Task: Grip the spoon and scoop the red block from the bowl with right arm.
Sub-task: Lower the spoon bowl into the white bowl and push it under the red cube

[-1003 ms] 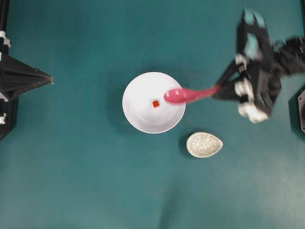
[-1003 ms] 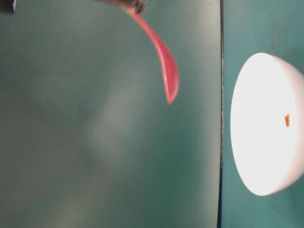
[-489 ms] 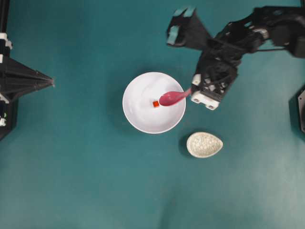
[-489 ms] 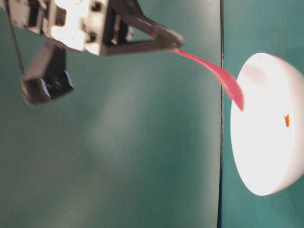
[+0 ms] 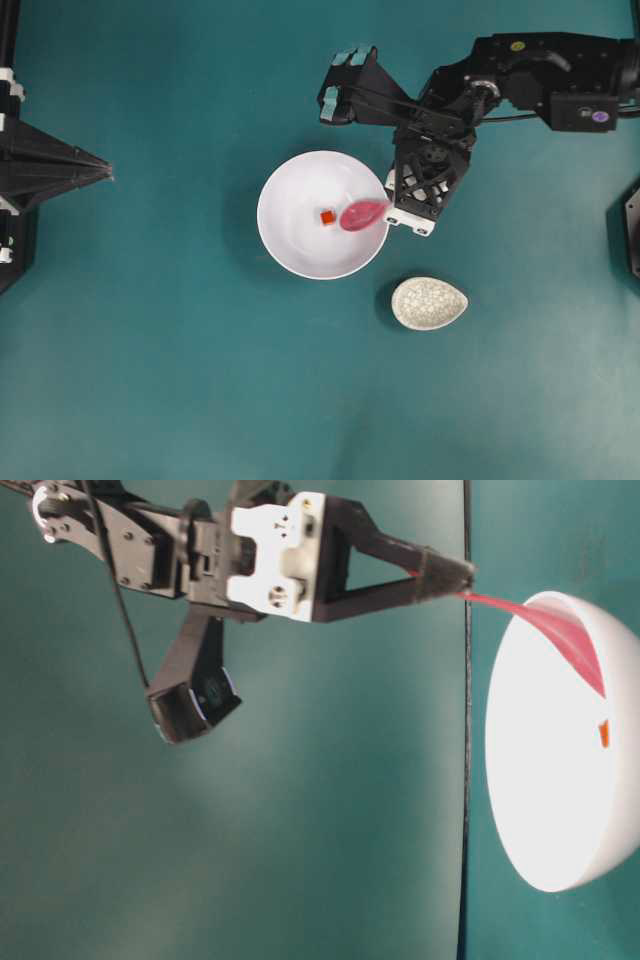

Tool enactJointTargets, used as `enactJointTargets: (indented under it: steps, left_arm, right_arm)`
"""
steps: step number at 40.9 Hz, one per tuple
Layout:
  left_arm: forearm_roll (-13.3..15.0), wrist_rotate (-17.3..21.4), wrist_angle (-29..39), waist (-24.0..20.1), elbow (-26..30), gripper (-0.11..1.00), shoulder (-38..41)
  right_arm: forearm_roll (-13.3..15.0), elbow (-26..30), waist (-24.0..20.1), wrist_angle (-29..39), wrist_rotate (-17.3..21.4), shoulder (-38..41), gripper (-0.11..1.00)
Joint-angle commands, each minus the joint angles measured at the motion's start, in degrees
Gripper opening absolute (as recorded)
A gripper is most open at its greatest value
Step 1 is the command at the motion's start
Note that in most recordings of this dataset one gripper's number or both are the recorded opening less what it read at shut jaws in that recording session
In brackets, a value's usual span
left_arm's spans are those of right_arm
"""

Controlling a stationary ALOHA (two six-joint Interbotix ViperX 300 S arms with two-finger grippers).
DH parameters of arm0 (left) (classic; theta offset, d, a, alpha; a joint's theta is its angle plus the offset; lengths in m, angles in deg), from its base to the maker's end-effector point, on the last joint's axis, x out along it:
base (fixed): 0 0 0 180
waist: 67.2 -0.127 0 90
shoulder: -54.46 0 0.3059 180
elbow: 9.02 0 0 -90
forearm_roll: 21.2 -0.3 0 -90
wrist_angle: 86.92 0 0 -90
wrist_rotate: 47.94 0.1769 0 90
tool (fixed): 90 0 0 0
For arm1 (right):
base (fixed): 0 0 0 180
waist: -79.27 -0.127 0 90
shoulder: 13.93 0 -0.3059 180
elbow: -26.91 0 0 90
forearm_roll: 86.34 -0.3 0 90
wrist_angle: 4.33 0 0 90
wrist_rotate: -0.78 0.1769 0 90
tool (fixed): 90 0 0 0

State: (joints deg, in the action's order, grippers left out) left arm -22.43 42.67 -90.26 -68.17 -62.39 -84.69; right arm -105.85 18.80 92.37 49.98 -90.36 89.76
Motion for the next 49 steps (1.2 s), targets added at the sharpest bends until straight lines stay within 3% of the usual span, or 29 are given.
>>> enactJointTargets:
  steps: [1,30,49]
  left_arm:
    - [-0.09,0.09,-0.53,0.09,1.93,0.0,0.44]
    - [0.0,0.09,-0.18,0.09,1.85,0.0,0.53]
    - [-0.09,0.09,0.0,0.09,1.58,0.0,0.53]
  right_arm:
    - [0.35,2.02,0.0,-0.44,0.09,-0.26,0.22]
    - [0.44,6.86,-2.9,-3.08,-0.09,5.1,0.22]
    - [0.35,6.94,-5.19,-9.93,-0.09,5.19,0.22]
